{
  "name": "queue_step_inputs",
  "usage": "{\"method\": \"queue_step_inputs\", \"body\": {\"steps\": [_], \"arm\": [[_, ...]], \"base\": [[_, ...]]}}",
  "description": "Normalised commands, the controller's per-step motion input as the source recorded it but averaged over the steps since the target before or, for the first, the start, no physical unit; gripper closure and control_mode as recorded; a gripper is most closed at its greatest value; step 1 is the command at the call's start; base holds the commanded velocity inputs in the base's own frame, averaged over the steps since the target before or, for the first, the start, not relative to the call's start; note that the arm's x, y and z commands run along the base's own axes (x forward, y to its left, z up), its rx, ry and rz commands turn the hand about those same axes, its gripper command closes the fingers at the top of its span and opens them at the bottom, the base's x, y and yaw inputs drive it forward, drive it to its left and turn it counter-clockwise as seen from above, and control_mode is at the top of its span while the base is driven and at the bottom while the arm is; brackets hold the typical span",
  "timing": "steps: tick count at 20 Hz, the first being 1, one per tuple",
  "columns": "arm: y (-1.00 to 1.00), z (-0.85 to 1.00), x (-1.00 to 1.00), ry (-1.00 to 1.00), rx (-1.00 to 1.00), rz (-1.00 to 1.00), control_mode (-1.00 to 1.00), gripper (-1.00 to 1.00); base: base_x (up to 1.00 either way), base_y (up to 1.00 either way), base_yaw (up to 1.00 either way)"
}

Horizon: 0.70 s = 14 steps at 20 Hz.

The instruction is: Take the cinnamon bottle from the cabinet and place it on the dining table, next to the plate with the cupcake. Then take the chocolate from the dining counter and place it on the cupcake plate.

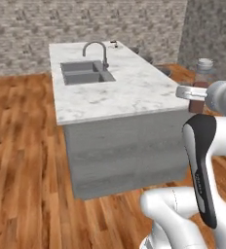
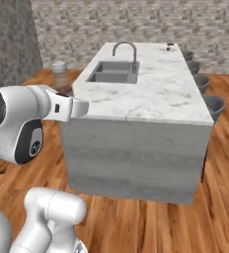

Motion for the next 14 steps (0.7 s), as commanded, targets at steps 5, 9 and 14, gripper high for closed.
{"method": "queue_step_inputs", "body": {"steps": [5,9,14], "arm": [[0.0,0.0,0.0,0.0,0.0,0.0,1.0,1.0],[0.0,0.0,0.0,0.0,0.0,0.0,1.0,1.0],[0.0,0.0,0.0,0.0,0.0,0.0,1.0,1.0]], "base": [[0.54,-1.0,-0.04],[0.47,-1.0,-0.02],[0.53,-1.0,0.0]]}}
